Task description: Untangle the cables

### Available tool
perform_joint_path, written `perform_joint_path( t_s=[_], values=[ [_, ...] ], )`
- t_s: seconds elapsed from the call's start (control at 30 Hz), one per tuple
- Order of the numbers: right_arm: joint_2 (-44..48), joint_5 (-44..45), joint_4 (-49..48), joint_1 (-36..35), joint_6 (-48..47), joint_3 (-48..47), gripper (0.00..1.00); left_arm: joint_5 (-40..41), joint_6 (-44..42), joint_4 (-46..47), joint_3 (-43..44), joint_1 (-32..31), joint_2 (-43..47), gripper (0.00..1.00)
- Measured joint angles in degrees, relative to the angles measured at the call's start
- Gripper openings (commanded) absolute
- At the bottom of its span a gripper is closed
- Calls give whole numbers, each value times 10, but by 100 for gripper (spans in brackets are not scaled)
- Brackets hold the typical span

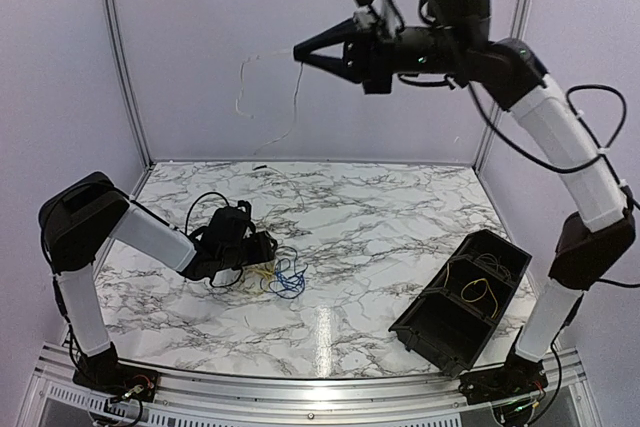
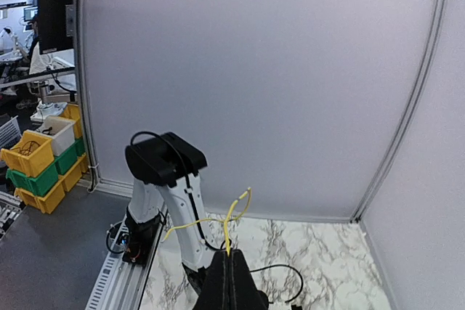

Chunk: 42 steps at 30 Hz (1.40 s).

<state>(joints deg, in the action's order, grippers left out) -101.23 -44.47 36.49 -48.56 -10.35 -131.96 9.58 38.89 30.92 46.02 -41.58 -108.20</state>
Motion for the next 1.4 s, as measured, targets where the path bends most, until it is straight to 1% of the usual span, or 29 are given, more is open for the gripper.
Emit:
perform_joint_path(
  t_s=[0.07,0.17,0.3,0.47,0.63,0.83,1.13,1.3,1.4],
  values=[
    [28,3,7,-12,-12,-32,0,0,3,4,0,1,-2,61],
    [68,14,10,-19,-36,-21,0,0,6,7,-1,3,-2,61],
    [93,49,2,-19,-70,70,0,0,6,10,-7,4,2,61],
    [61,101,-6,-9,-99,211,0,1,-3,4,-39,5,40,62],
    [68,130,-40,42,-100,362,0,13,-17,-3,-71,7,109,63],
    [107,155,-95,103,-99,450,0,31,-30,-18,-87,7,169,65],
    [151,143,-114,149,-97,457,0,46,-52,-52,-87,7,184,66],
    [177,143,-83,154,-104,417,0,53,-64,-69,-85,7,184,66],
    [205,151,-65,154,-114,408,0,55,-70,-74,-83,7,185,66]
  ],
)
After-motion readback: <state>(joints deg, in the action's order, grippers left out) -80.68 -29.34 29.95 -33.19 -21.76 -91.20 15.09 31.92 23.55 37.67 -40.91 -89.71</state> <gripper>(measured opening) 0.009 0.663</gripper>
